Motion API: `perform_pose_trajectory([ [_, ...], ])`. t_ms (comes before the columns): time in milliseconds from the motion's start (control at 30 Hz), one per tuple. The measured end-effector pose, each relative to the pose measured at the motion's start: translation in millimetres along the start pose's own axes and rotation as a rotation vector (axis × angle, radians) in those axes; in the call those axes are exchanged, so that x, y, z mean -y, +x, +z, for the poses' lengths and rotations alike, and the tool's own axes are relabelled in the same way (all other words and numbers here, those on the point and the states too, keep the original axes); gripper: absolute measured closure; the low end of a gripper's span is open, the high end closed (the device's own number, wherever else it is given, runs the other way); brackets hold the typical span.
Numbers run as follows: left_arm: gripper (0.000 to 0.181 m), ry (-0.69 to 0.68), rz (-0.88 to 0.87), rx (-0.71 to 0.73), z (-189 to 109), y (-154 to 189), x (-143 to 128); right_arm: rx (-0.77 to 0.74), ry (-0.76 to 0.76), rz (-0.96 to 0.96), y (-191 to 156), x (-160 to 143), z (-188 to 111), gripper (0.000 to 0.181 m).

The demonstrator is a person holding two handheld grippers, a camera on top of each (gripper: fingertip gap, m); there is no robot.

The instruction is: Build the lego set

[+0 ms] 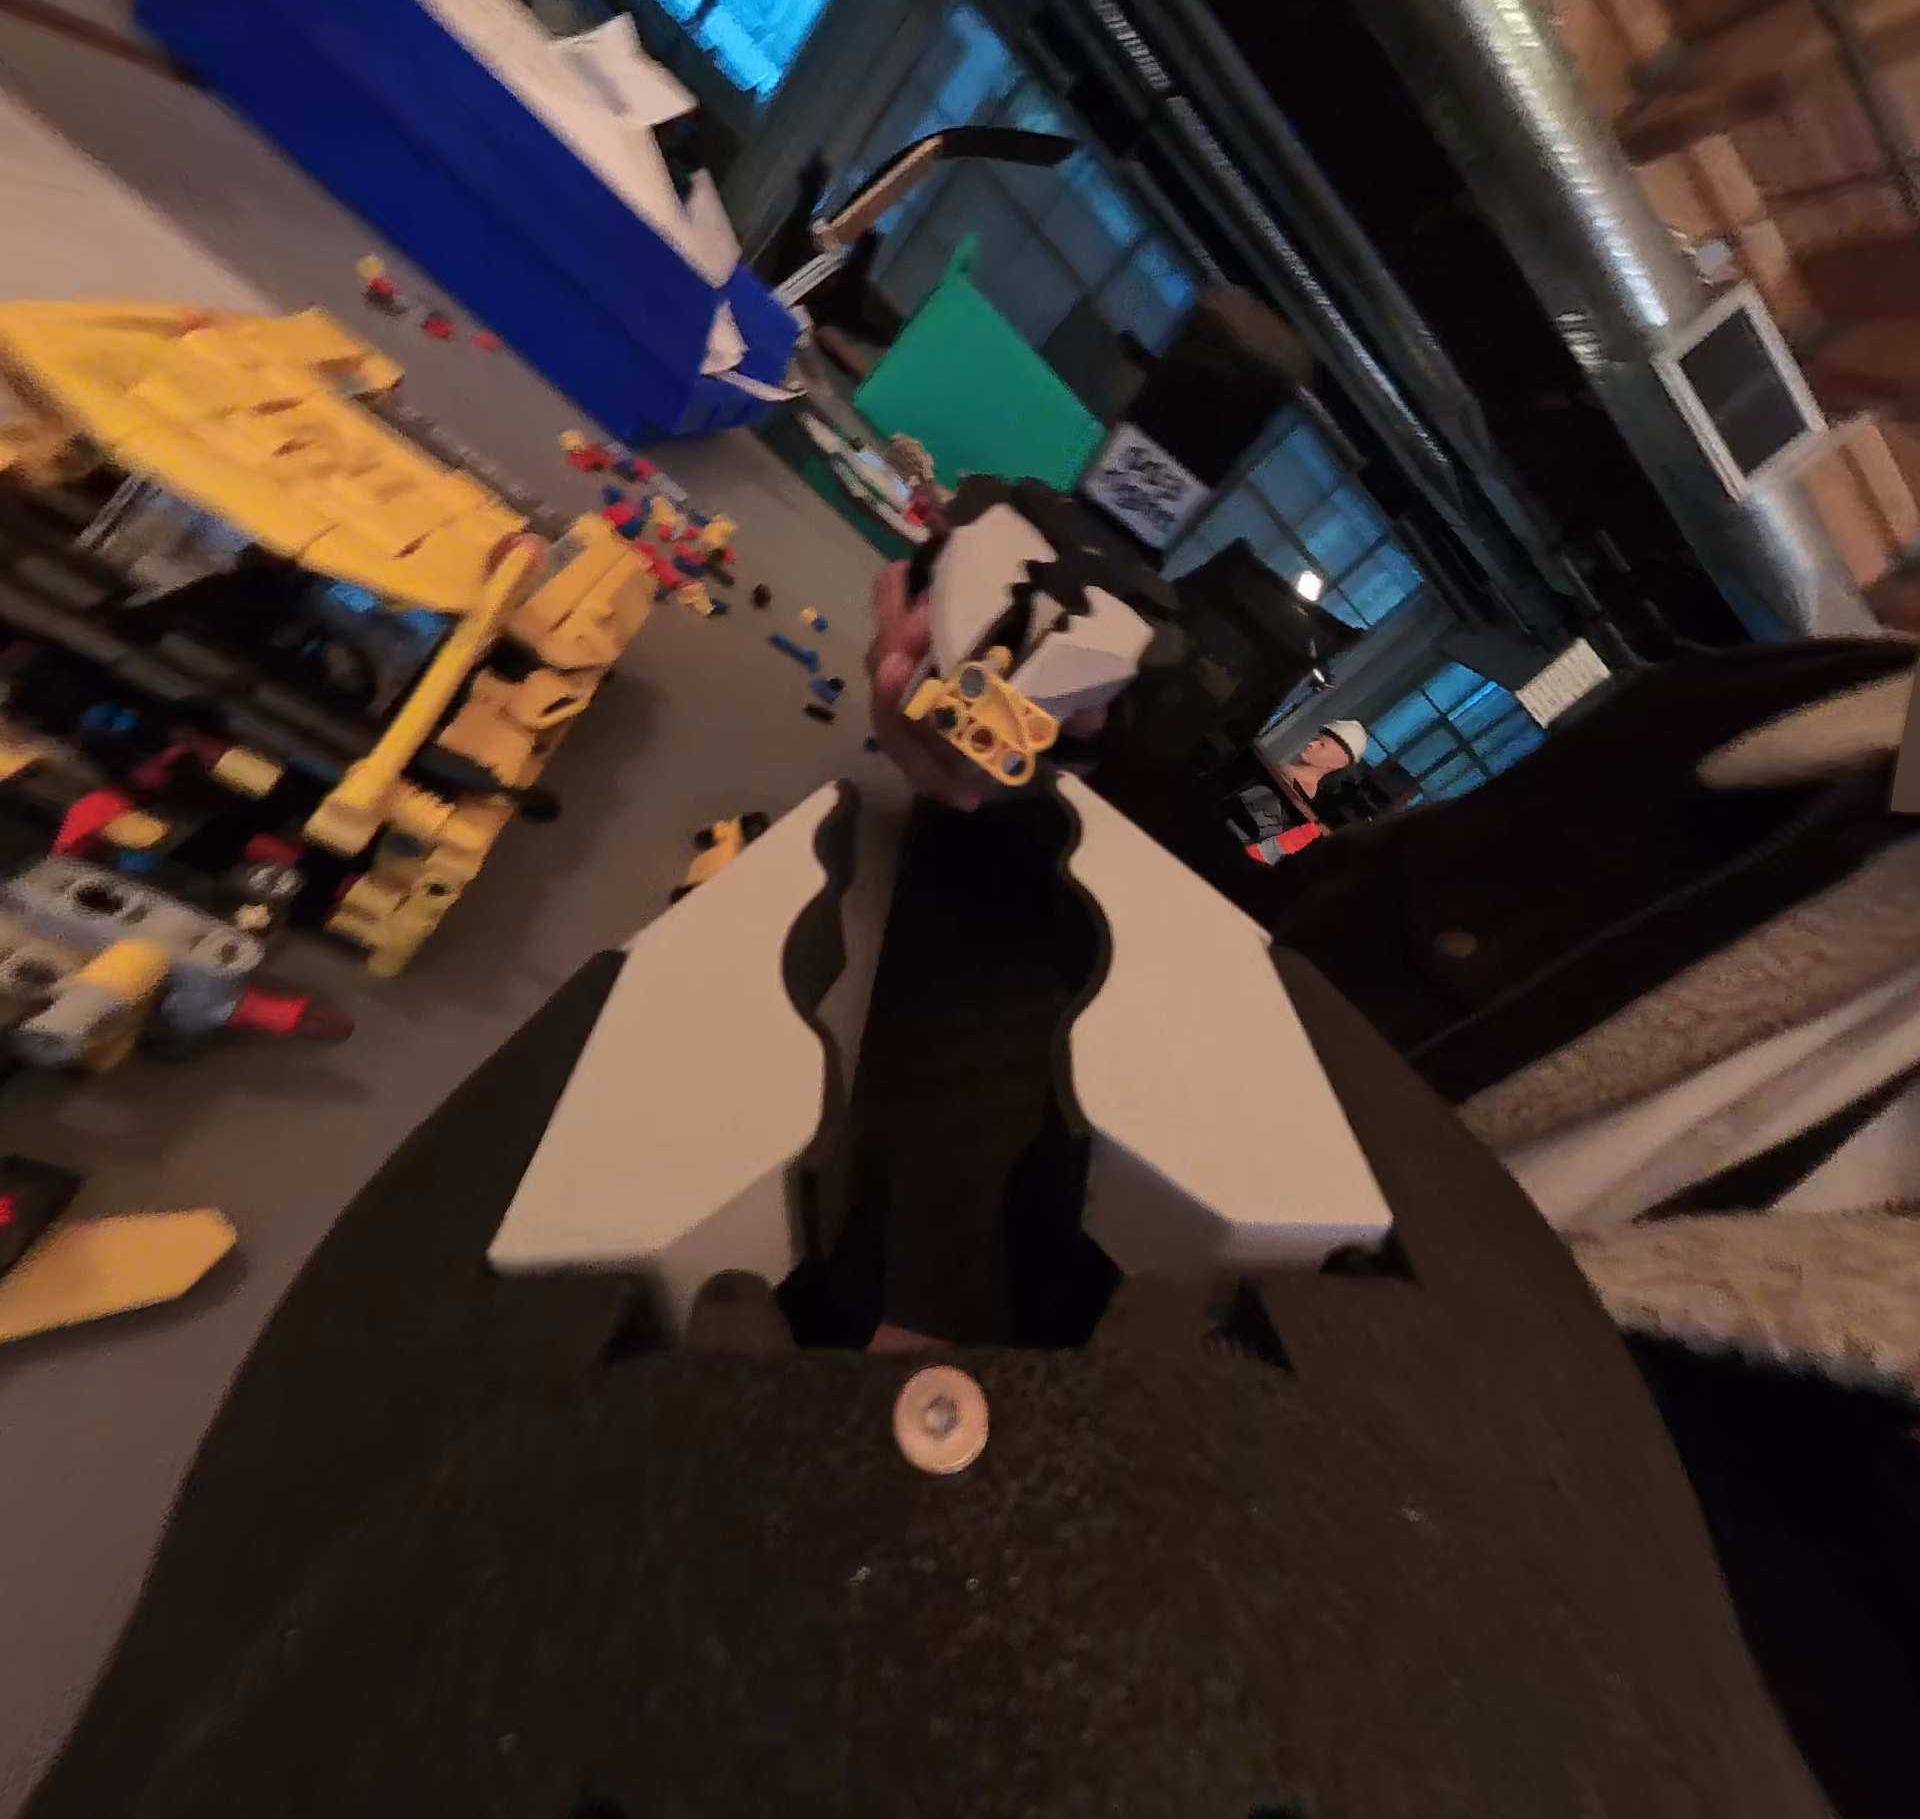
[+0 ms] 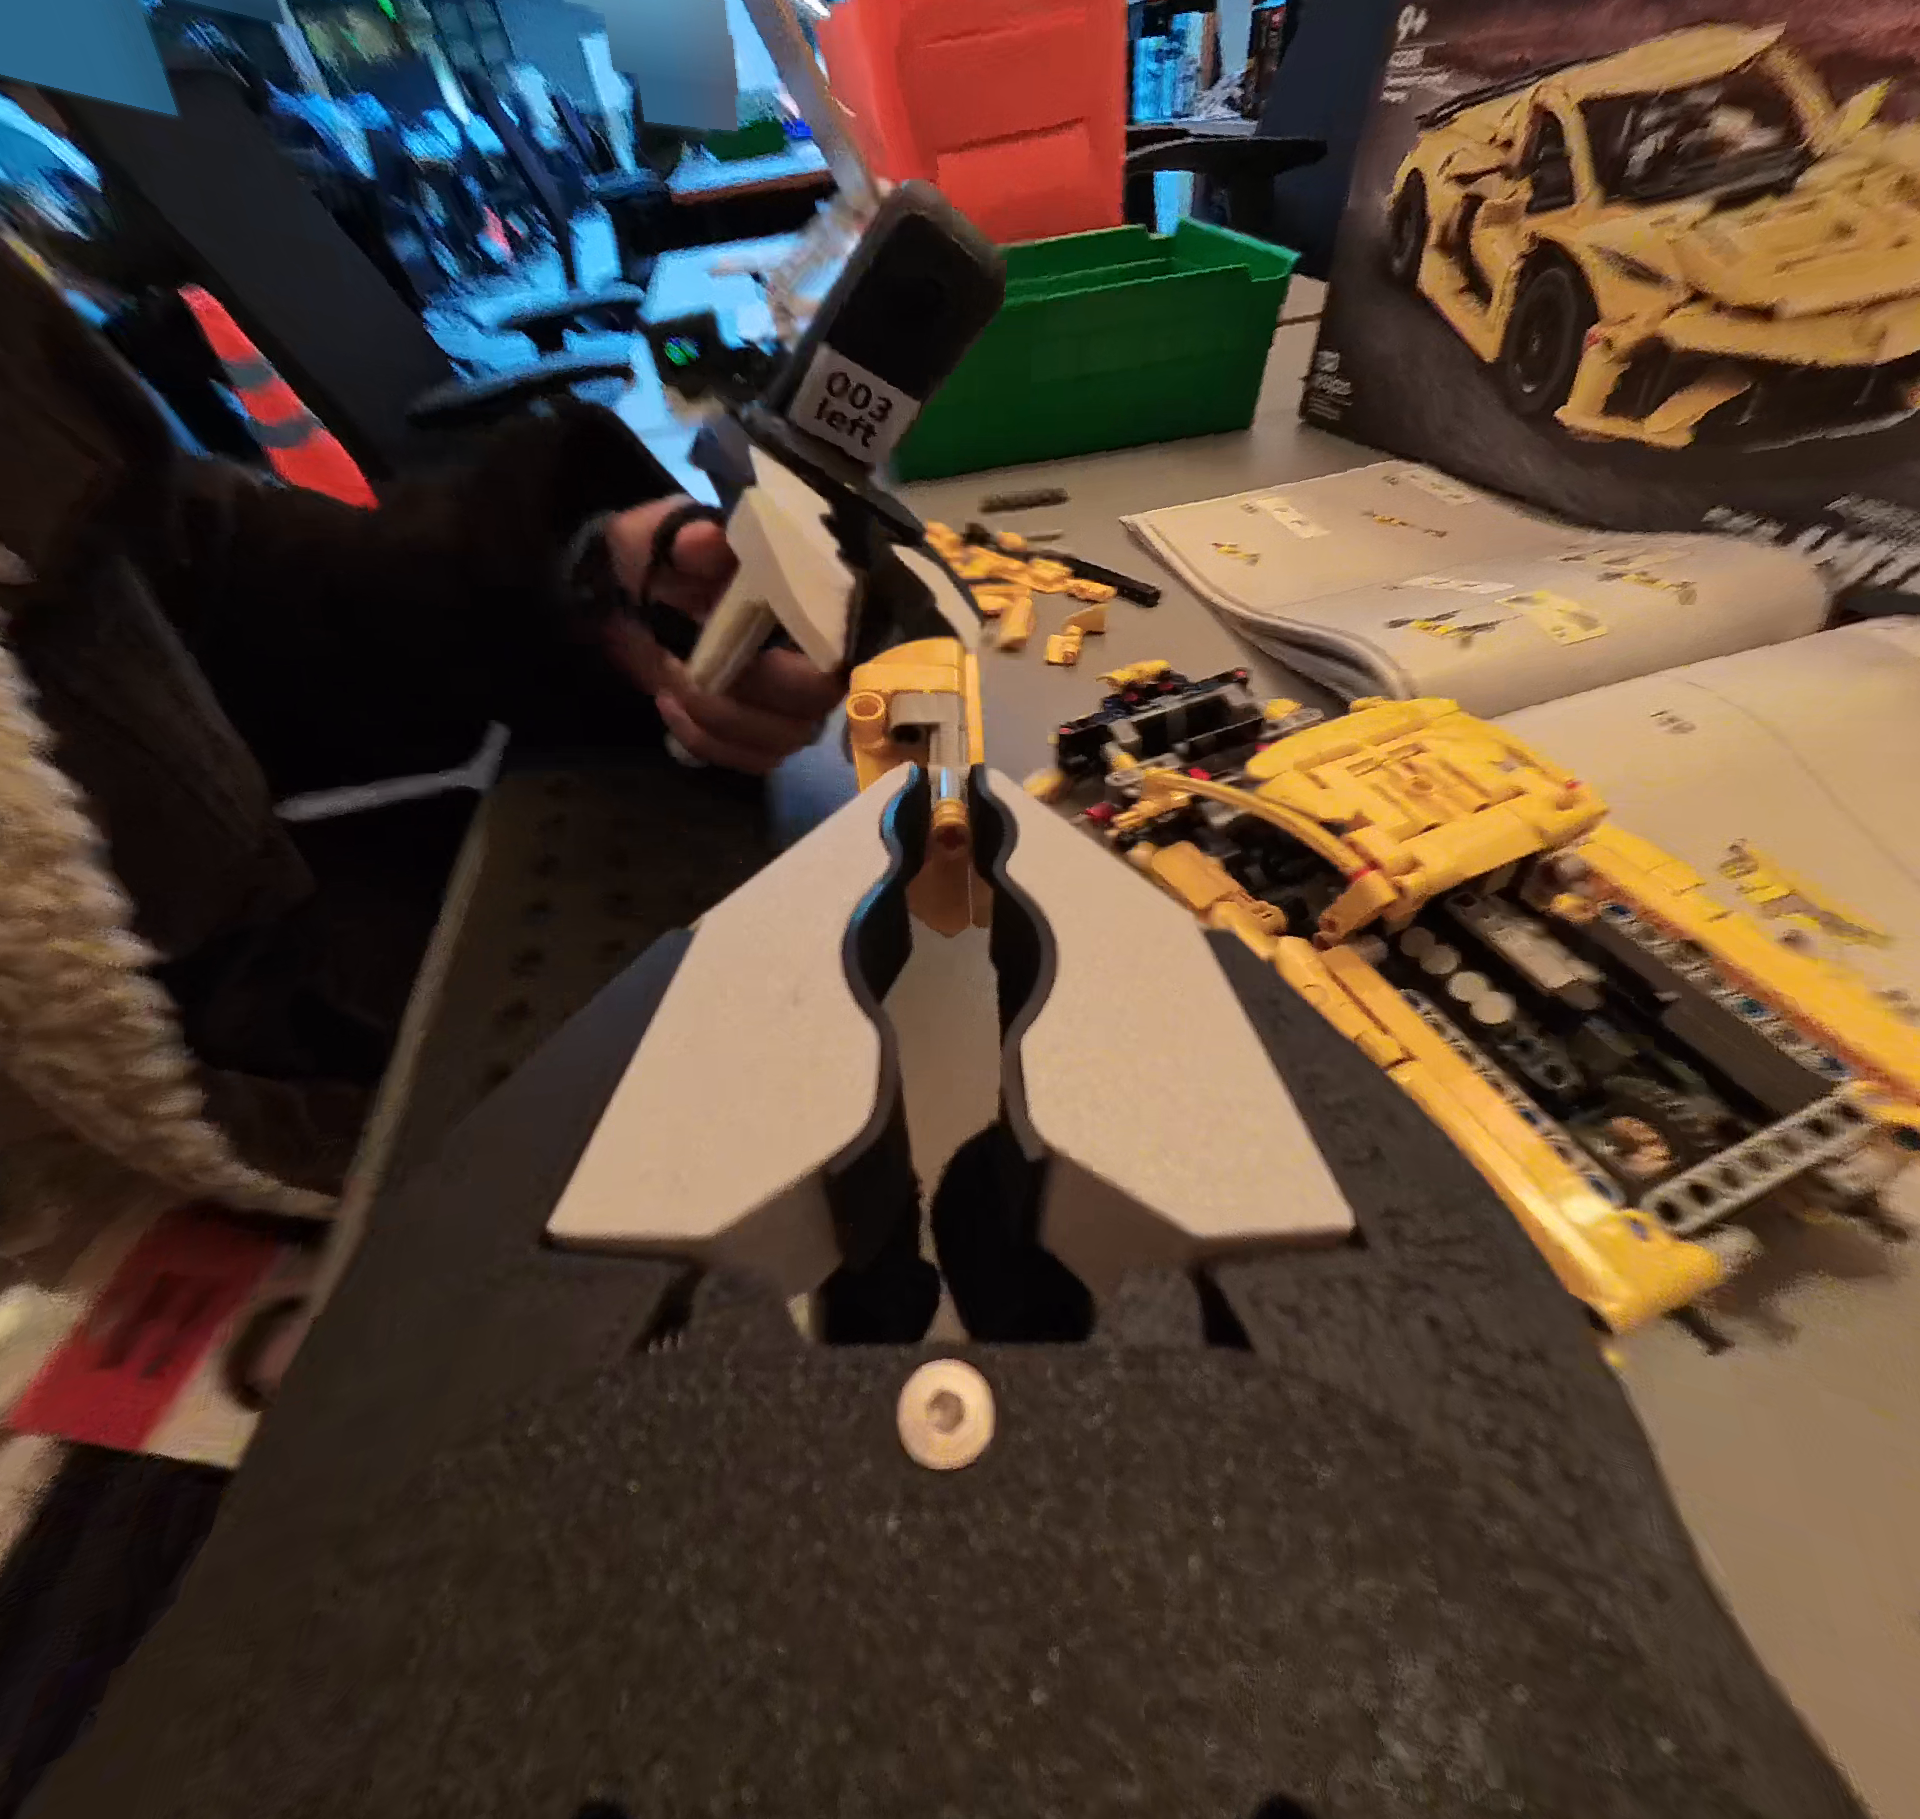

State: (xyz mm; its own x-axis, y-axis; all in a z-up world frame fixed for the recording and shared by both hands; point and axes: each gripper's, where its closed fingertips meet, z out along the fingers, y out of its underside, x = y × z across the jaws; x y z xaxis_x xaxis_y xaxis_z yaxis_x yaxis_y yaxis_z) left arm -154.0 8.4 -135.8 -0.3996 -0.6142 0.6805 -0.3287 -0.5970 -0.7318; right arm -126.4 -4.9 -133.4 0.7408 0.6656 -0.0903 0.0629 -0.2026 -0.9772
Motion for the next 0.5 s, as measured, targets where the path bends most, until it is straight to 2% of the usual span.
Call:
perform_pose_trajectory([
  [100, 0.142, 0.001, -0.078, 0.026, -1.8, -11.9, 1.3, -0.100, -0.052, -0.240, -1.1, -7.4, 7.1, 0.175],
  [233, 0.142, -0.036, -0.088, 0.029, 0.4, -13.1, -4.4, -0.194, -0.098, -0.498, -6.8, -11.4, 16.7, 0.175],
  [367, 0.144, -0.107, -0.075, 0.021, 6.2, -10.2, -14.9, -0.213, -0.110, -0.571, -8.7, -12.4, 18.8, 0.175],
  [500, 0.158, -0.108, -0.078, -0.005, 6.0, -6.9, -14.8, -0.210, -0.109, -0.611, -12.1, -12.8, 20.7, 0.175],
])
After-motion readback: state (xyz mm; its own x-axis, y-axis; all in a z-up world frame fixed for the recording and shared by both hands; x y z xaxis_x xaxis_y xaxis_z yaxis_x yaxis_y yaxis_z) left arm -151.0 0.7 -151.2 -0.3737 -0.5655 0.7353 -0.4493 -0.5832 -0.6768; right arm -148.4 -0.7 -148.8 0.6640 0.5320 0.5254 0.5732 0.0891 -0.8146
